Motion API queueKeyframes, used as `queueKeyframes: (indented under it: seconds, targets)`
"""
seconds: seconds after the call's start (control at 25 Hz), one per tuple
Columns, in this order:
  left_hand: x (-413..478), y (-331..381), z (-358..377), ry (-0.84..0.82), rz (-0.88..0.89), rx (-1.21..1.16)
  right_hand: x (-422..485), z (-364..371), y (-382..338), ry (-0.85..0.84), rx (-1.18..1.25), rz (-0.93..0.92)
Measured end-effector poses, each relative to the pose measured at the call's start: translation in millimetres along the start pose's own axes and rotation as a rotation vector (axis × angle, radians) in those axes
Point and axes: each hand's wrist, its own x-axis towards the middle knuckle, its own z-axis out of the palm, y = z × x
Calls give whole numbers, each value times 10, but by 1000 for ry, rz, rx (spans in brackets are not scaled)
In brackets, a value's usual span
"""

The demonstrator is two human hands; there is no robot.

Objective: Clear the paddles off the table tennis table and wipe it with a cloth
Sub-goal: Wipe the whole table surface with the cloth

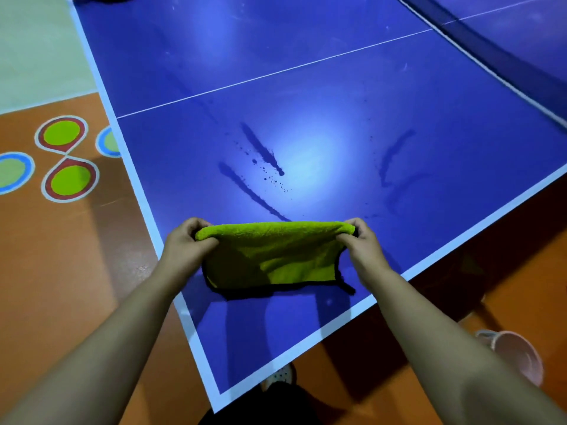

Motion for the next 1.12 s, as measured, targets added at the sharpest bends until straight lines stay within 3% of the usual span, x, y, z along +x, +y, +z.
queueKeyframes:
  seconds: [0.2, 0.44, 0.68, 0.84, 0.92, 1.12]
  targets:
    - [-70, 243, -340, -33, 68, -143, -348, -45, -220, -13, 44, -69]
    - [121, 580, -397, -77, 81, -149, -527, 12, -206, 62, 47, 64]
    - [294, 342, 157, -30, 201, 374, -724, 162, 320, 230, -210, 342]
    - [-388, 24, 678, -495, 369, 606, -824, 188, 406, 330, -106, 398]
    - [-778, -87, 919, -646, 366, 740, -844, 192, 390, 374, -37, 421]
    - [-1313, -333, 1253, -538, 460, 1101, -962, 218, 369, 441, 22, 495]
